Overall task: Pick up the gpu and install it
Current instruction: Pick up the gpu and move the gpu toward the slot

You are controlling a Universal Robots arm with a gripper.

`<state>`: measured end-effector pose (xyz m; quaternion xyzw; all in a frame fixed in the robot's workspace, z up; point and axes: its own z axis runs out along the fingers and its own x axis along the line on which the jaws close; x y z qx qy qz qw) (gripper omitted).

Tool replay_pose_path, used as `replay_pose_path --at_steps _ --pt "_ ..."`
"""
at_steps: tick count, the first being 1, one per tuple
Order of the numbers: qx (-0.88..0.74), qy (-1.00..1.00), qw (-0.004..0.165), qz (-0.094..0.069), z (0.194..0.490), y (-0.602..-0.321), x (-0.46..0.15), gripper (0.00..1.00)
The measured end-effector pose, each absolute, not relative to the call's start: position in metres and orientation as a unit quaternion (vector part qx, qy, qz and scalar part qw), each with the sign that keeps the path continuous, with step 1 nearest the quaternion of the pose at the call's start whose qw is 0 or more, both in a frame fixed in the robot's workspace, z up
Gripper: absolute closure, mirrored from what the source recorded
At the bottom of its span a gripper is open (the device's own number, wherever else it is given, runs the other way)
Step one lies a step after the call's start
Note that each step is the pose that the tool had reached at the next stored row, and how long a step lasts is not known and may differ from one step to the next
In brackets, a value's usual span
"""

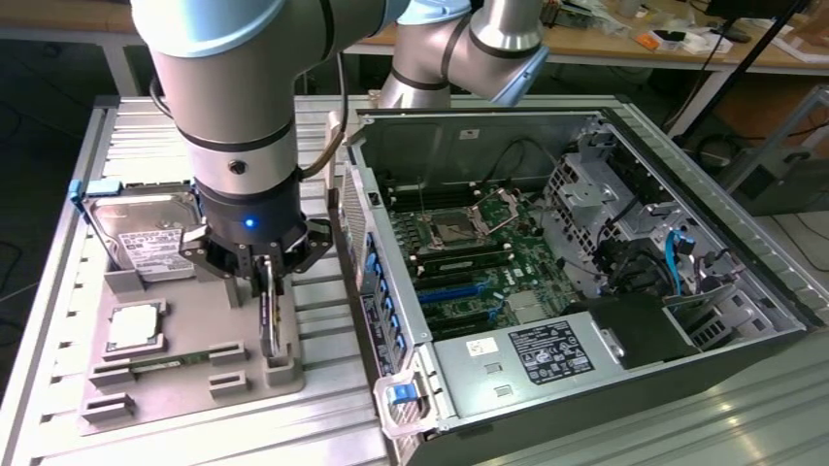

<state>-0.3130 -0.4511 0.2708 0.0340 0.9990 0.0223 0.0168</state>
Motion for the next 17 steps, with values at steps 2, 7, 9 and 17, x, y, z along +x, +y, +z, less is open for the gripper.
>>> replay_pose_path --at_steps 2,7,9,17 --pt "0.034 0.999 0.017 0.022 0.273 -0.451 -0.313 0.73" --pt "0.034 0.999 0.017 0.022 0.279 -0.451 -0.313 0.73" --pt "0.034 0.999 0.017 0.022 0.281 -0.451 -0.313 0.73" --pt "0.034 0.999 0.017 0.022 0.289 -0.451 -0.313 0.73"
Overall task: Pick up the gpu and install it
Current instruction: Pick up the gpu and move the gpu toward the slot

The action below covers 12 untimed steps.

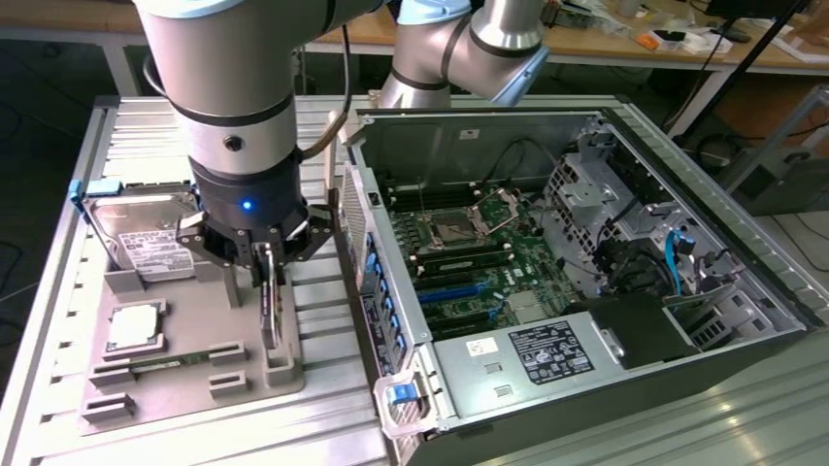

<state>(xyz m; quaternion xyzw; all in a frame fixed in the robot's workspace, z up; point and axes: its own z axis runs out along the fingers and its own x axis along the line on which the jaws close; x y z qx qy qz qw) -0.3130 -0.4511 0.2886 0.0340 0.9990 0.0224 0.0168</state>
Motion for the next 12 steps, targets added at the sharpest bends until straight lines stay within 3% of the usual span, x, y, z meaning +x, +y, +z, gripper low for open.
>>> replay_pose_path --at_steps 12 --pt "0.034 0.999 0.017 0.022 0.302 -0.451 -0.313 0.73"
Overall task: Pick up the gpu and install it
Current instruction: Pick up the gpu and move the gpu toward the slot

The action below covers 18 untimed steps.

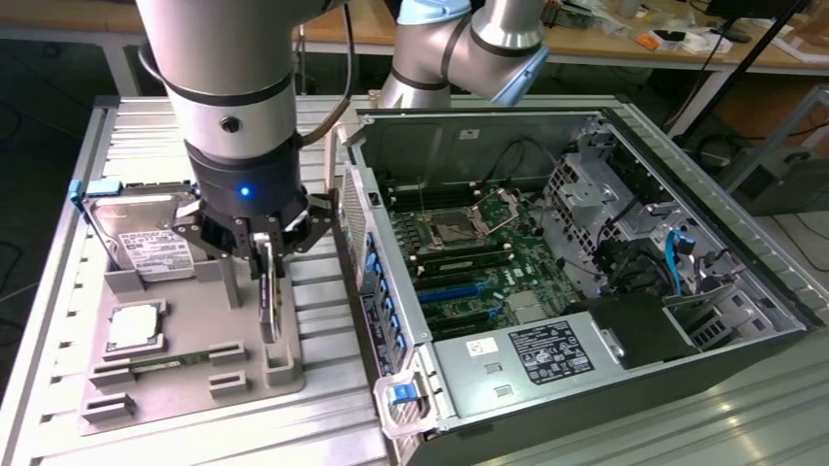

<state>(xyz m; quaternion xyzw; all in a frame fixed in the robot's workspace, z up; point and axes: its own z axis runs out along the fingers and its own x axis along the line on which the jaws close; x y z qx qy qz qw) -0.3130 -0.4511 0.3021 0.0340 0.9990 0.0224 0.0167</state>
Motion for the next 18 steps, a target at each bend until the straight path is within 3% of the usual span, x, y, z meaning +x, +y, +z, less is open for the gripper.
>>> replay_pose_path --at_steps 18 --pt "0.034 0.999 0.016 0.022 0.315 -0.451 -0.313 0.73"
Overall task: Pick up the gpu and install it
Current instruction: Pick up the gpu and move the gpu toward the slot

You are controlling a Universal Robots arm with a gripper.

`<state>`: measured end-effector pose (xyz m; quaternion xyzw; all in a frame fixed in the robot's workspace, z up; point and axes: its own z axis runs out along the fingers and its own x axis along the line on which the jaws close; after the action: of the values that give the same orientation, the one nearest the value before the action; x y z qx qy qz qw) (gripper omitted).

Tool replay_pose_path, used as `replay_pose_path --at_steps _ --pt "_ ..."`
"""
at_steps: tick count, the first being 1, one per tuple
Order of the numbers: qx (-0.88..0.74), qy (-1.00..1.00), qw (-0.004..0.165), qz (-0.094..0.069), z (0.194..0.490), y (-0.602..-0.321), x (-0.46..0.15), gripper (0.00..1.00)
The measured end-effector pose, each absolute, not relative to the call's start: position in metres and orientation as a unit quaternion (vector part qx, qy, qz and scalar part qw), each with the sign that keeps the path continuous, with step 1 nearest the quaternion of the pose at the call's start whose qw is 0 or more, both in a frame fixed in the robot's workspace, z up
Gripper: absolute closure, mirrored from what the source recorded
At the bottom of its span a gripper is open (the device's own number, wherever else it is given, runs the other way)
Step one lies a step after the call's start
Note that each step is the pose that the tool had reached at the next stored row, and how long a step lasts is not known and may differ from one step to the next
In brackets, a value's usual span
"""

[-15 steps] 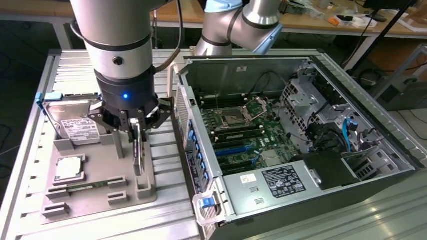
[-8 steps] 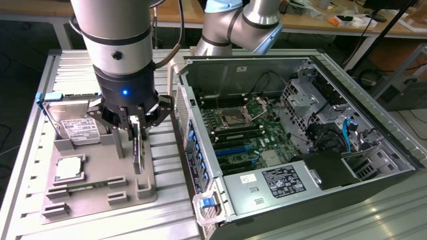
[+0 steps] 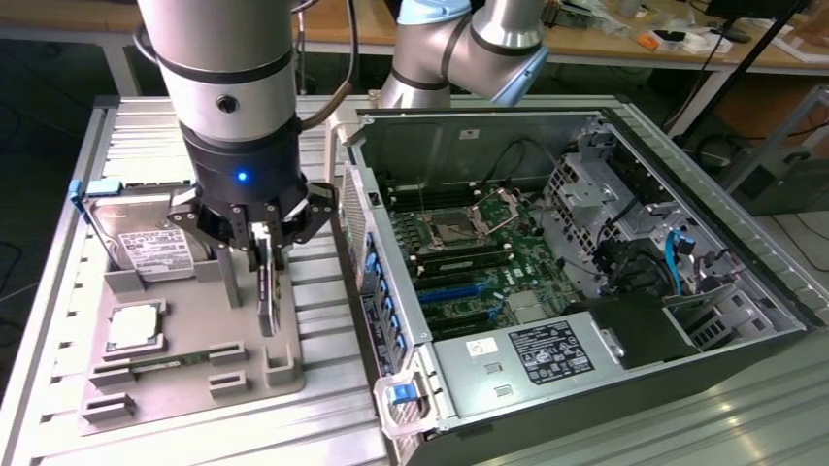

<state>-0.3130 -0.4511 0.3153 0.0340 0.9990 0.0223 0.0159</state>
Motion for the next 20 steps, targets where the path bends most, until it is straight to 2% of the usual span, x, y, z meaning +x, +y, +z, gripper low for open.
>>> replay_pose_path --at_steps 20 --pt "0.034 0.999 0.012 0.025 0.334 -0.451 -0.313 0.73"
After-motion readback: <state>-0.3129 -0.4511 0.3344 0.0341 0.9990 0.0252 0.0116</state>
